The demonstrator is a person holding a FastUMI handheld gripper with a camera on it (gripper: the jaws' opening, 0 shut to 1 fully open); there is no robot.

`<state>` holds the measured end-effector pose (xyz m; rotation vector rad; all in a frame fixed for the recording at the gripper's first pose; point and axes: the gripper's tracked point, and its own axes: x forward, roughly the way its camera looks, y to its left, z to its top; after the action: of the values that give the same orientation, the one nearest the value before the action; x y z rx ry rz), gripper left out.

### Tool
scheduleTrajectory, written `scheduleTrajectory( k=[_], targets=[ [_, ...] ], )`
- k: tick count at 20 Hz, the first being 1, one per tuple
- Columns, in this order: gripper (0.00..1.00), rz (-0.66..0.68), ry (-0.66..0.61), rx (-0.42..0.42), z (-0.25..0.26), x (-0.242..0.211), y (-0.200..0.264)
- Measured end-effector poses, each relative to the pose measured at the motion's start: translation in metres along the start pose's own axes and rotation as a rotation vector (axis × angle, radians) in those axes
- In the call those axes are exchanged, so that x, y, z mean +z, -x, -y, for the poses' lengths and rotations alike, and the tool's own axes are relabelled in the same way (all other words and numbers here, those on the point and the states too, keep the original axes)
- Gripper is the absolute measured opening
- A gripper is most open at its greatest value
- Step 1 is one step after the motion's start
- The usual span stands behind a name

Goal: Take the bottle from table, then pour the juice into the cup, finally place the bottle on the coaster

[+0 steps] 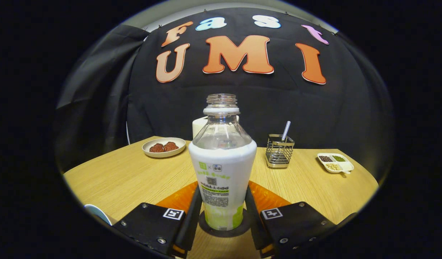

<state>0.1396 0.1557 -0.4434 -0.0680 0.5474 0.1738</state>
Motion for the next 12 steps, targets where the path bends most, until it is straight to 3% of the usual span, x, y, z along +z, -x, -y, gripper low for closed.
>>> scheduleTrajectory(
  k=[2, 3, 5, 9, 12],
  targets=[
    [0.68, -0.029, -0.035, 0.001, 0.003, -0.002, 0.005],
    [0.78, -0.022, -0.055, 0.003, 0.004, 0.004, 0.011],
    [0.88, 0.026, -0.081, 0.000, 0.010, 0.027, 0.026],
    [0.97, 0.149, -0.080, 0.001, 0.027, 0.082, 0.076],
    [0.97, 0.274, -0.044, -0.008, 0.038, 0.136, 0.130]
  ],
)
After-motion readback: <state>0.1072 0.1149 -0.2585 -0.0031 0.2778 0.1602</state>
